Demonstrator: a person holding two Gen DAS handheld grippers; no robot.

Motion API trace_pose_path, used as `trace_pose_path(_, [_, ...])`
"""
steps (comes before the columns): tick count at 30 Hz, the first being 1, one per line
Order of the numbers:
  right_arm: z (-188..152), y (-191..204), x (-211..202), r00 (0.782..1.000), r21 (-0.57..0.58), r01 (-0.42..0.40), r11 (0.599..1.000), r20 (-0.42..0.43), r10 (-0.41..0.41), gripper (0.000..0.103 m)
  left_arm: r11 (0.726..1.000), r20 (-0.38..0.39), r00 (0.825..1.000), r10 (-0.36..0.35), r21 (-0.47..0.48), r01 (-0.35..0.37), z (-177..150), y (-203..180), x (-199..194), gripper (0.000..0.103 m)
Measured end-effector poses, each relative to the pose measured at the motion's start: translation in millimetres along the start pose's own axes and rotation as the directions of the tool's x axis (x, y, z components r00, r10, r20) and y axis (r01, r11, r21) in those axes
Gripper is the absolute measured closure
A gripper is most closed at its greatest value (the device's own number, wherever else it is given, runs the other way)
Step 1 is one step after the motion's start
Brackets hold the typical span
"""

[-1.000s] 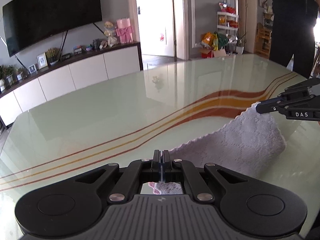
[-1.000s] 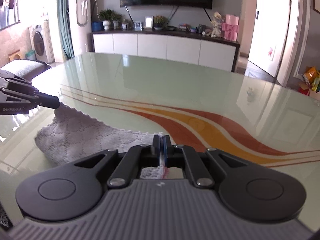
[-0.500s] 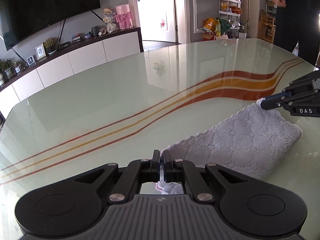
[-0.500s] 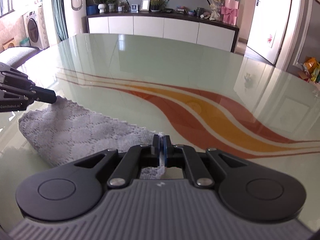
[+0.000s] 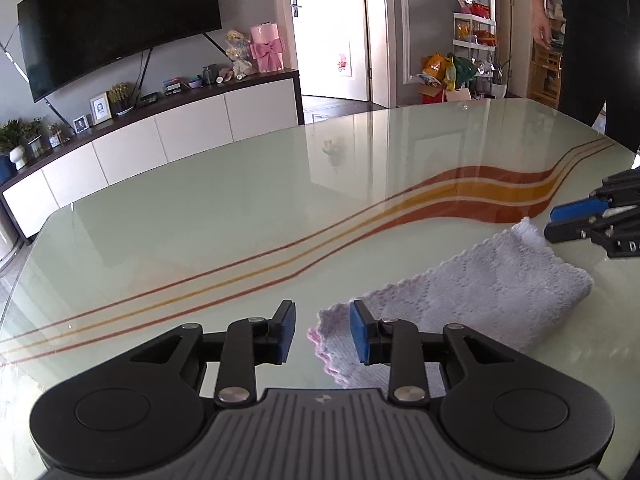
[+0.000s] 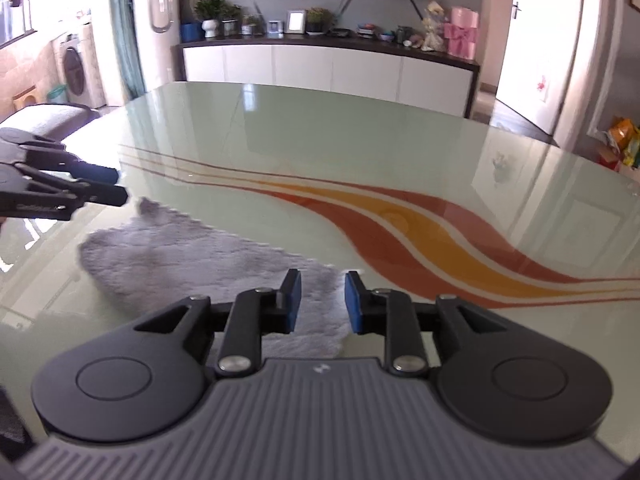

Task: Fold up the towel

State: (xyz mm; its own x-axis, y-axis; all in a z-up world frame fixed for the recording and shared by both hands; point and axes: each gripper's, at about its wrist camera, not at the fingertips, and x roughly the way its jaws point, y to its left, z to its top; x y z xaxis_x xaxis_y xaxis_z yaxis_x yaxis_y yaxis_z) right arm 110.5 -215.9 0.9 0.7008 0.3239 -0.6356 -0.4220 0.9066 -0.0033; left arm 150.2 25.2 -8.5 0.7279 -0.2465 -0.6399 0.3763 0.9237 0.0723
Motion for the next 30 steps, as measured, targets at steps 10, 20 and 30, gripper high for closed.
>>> trace_pose_path(10, [-6,58,16,0.989,-0.157,-0.11,0.981,-0.116,0.093,0.081,0.985,-0.052,0.988,-0.143,0.092,0.147,-9,-68,2,0.069])
trace_pose_path(20, [-18,52,23,0.986,-0.132,-0.083,0.988,-0.156,0.062,0.081,0.991,-0.101,0.988,-0.113,0.062,0.12,-22,-67,17,0.07])
trace_pose_path(30, [-27,14,14,0.986,-0.022,-0.049,0.999,-0.162,0.045,0.08,0.994,-0.106,0.989,-0.102,0.033,0.106,-38,-40,5,0.066])
